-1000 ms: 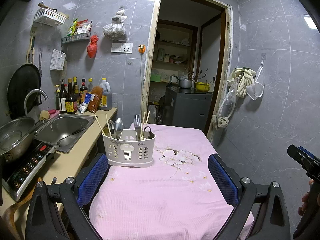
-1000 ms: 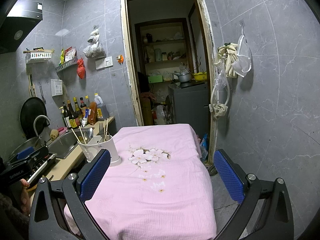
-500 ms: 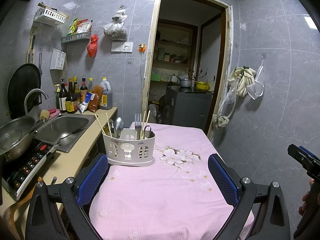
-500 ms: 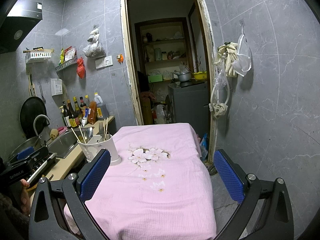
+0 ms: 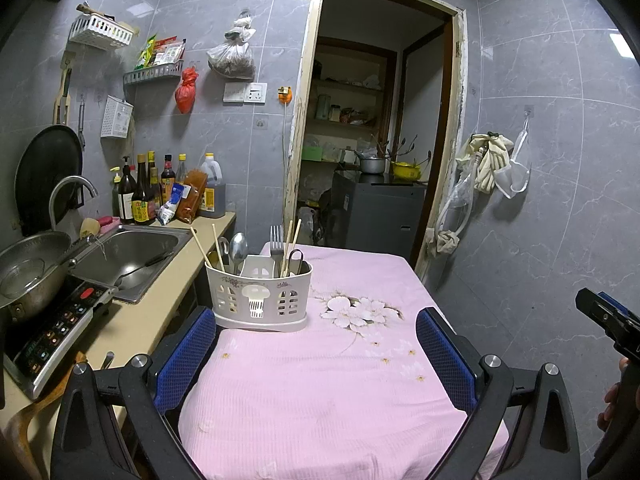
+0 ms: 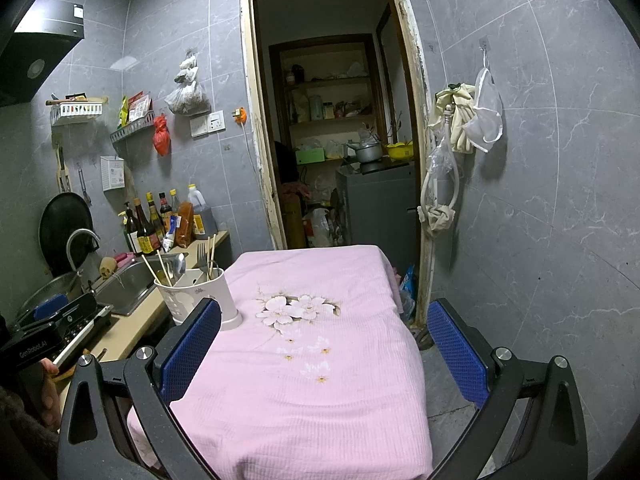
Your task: Organize utensils
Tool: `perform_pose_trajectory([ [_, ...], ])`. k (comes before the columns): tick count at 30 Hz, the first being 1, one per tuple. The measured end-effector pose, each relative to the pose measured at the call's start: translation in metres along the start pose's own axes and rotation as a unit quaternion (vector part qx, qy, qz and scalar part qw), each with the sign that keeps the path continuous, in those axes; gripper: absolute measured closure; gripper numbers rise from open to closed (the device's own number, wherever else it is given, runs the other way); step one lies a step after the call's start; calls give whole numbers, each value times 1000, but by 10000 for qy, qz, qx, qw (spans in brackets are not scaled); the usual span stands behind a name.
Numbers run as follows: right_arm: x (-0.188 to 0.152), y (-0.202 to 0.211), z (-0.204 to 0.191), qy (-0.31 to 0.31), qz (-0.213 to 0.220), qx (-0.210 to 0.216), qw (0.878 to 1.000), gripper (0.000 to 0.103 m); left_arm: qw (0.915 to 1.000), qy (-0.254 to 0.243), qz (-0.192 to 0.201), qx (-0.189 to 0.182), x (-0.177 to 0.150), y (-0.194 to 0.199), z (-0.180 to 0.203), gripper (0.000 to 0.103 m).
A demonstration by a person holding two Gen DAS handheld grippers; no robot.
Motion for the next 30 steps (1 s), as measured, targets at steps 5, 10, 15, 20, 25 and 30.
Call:
perform_pose_trajectory([
  [5, 1, 0, 0, -2, -1, -1, 10000, 2, 10000, 1, 0, 4, 1, 0, 0, 2],
  [10, 1, 0, 0, -2, -5, 1, 10000, 2, 10000, -3, -1, 2, 1, 0, 0, 2],
  [15, 1, 0, 1, -1, -6, 0, 10000, 2, 10000, 1, -6, 5, 1, 0, 0, 2],
  [20, 2, 0, 1, -3, -11, 3, 10000, 2, 10000, -2, -3, 1, 1, 0, 0, 2],
  [25, 2, 0, 1, -6, -12, 3, 10000, 2, 10000, -6, -6, 0, 1, 0, -1, 2],
  [30, 3, 0, 1, -5, -16, 5, 10000, 2, 10000, -16, 0, 4, 1, 0, 0, 2],
])
Point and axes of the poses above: each gripper's, at about its wrist camera, not at the fingertips, and y roughly against the way its jaws point, z to its right, x to its top, the point moved 8 cm from there along -y, roughly the way its jaws point, and after that the axes turned 9 degrees about x, right-handed, at the moved point
